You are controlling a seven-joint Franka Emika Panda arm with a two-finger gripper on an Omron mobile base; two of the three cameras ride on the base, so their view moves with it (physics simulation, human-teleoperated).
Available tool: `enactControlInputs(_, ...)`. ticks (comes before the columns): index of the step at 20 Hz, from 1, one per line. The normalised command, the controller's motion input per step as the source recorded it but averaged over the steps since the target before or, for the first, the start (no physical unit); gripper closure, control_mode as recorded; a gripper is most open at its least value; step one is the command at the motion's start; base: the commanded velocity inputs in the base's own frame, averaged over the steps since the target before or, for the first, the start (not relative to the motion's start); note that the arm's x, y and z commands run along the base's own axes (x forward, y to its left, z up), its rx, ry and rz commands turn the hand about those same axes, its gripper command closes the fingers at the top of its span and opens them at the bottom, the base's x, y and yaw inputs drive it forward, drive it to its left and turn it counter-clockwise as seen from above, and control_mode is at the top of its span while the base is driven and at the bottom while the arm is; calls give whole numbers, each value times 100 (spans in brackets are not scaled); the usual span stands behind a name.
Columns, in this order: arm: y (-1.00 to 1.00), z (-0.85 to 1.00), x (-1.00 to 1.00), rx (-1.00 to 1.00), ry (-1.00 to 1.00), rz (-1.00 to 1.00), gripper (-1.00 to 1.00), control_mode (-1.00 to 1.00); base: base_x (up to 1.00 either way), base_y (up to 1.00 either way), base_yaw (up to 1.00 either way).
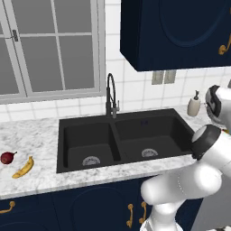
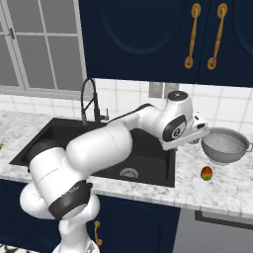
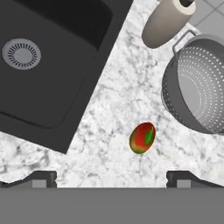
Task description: Put the colander in the sink, put the pear, mango, banana in the colander, and turn on the sink faucet and pour water over the colander.
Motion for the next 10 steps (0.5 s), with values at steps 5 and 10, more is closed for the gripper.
enactControlInputs(5, -36, -19, 41, 0, 0, 6, -100, -100, 0, 0, 0)
enactControlInputs(10, -24, -21, 39, 0, 2, 4, -100, -100, 0, 0, 0)
